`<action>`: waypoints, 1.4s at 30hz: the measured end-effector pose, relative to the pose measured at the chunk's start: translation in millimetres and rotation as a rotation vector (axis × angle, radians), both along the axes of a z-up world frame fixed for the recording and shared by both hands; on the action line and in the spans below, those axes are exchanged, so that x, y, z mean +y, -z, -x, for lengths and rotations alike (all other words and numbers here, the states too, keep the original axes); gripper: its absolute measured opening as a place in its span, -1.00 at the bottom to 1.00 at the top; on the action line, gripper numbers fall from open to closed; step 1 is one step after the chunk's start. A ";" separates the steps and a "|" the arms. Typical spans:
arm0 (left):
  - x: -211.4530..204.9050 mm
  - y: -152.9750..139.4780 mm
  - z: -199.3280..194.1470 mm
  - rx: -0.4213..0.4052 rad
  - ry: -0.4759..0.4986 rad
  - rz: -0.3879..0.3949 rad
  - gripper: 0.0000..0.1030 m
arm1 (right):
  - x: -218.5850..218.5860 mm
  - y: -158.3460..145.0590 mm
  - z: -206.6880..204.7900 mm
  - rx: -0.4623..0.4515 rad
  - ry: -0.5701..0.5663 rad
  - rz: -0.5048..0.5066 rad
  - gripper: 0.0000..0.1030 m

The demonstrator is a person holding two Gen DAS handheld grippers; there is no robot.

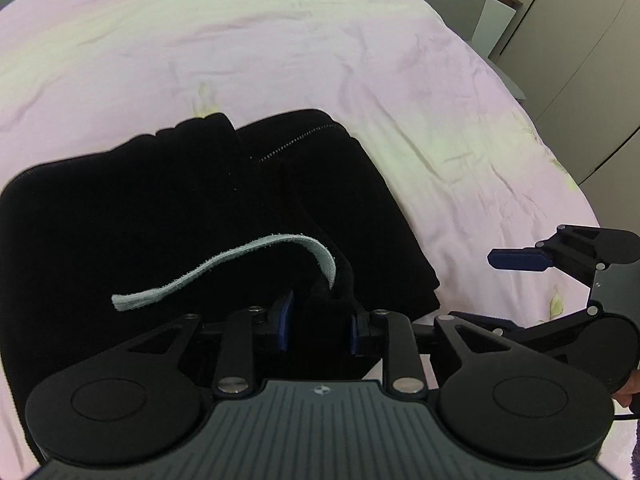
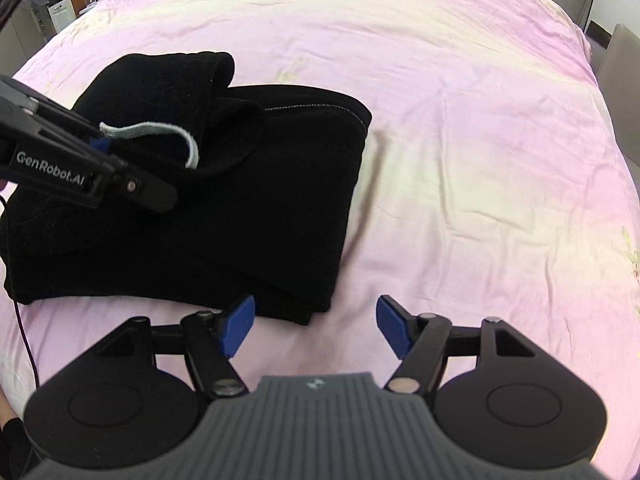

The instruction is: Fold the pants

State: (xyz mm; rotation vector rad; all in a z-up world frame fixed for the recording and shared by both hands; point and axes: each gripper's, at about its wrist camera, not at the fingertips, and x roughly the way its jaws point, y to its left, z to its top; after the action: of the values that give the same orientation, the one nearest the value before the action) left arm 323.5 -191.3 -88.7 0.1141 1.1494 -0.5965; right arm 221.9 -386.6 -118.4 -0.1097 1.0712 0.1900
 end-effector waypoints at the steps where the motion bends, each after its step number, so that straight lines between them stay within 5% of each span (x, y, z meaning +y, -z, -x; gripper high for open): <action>1: 1.7 1.3 -1.0 0.008 0.003 0.016 -0.29 | -1.3 0.3 -0.3 0.002 -0.001 -0.002 0.26; 4: 9.0 -3.8 -2.8 0.071 0.032 0.109 0.13 | -0.7 -0.7 -7.2 0.000 -0.006 -0.009 0.27; 8: 21.0 -22.2 6.1 0.072 0.064 0.159 0.22 | 1.7 -22.5 -9.1 -0.034 -0.007 -0.023 0.27; 12: 55.9 -44.0 16.9 -0.002 0.077 0.126 0.22 | 14.1 -41.7 -13.9 -0.081 -0.019 -0.049 0.27; 19: 145.5 -46.6 2.5 -0.194 -0.157 -0.065 0.22 | 43.2 -48.3 -43.2 -0.059 -0.031 -0.276 0.27; 25: 200.2 -16.7 -14.7 -0.216 -0.356 -0.131 0.22 | 51.6 -10.5 -90.9 0.024 0.114 -0.398 0.28; 33: 233.3 28.3 -15.2 -0.088 -0.527 0.088 0.18 | 58.6 20.7 -126.8 0.067 0.196 -0.493 0.42; 35: 232.1 30.8 -15.3 -0.095 -0.524 0.087 0.18 | 57.9 24.8 -129.7 0.071 0.225 -0.526 0.16; 36: 232.6 29.7 -15.9 -0.098 -0.517 0.088 0.18 | 60.3 22.4 -128.2 0.074 0.212 -0.550 -0.19; 40: 238.7 20.7 -15.3 -0.108 -0.520 0.107 0.18 | 86.9 -11.0 -112.7 -0.001 0.136 -0.378 -0.51; 42: 239.2 17.0 -14.2 -0.118 -0.519 0.111 0.18 | 85.0 -25.9 -105.5 -0.011 0.149 -0.369 -0.69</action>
State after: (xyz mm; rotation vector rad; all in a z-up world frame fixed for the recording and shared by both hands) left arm 337.7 47.9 -105.7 -0.2365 0.9766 -0.1875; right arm 327.4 -301.6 -92.5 0.2995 1.0128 0.2487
